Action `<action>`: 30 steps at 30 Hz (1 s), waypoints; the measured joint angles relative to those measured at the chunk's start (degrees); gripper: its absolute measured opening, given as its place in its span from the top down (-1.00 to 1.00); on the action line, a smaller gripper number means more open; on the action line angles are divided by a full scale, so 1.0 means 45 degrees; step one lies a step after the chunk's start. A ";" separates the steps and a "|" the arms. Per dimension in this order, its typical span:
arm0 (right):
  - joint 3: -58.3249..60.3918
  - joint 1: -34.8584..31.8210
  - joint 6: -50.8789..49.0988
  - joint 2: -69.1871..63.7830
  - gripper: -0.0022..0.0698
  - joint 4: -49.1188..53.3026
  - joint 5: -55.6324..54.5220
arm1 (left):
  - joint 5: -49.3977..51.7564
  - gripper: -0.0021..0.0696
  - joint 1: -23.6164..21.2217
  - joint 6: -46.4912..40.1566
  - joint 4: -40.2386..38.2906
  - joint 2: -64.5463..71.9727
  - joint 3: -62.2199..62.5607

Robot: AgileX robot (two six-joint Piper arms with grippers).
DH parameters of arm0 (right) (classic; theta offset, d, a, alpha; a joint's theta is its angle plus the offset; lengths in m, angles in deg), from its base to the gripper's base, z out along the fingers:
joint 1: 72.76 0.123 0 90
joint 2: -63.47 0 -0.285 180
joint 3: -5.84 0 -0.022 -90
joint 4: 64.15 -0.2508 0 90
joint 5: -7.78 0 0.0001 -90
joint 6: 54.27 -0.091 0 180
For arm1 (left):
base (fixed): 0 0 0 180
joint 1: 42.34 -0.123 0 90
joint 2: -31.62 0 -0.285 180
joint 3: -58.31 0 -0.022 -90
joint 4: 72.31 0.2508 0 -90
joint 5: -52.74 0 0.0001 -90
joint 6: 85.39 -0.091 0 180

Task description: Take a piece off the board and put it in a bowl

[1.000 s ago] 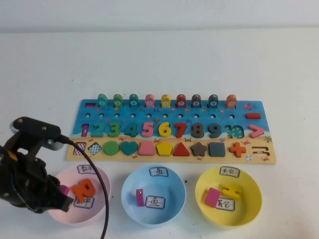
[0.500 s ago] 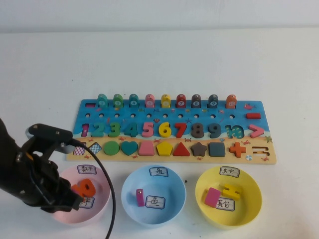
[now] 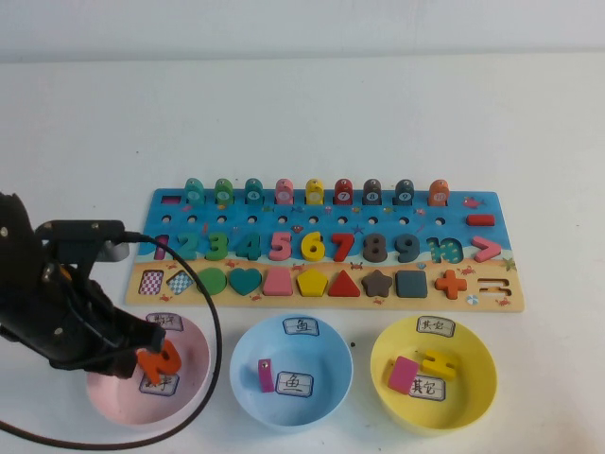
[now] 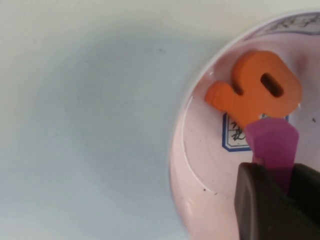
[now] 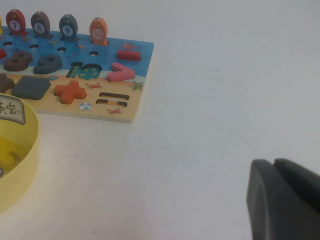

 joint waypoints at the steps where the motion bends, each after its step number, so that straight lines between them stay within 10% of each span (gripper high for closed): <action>1: 0.0000 0.0000 0.0000 0.0000 0.99 0.0000 0.0000 | 0.0069 0.76 0.0000 0.0058 0.0066 0.0046 0.0032; 19: 0.0000 0.0000 0.0000 0.0000 0.99 0.0000 0.0000 | 0.0206 0.73 0.0000 0.0007 0.0209 0.1151 0.0062; 30: 0.0000 0.0000 0.0000 0.0000 0.99 0.0000 0.0000 | 0.0147 0.04 0.0000 0.0009 0.0209 0.1173 0.0062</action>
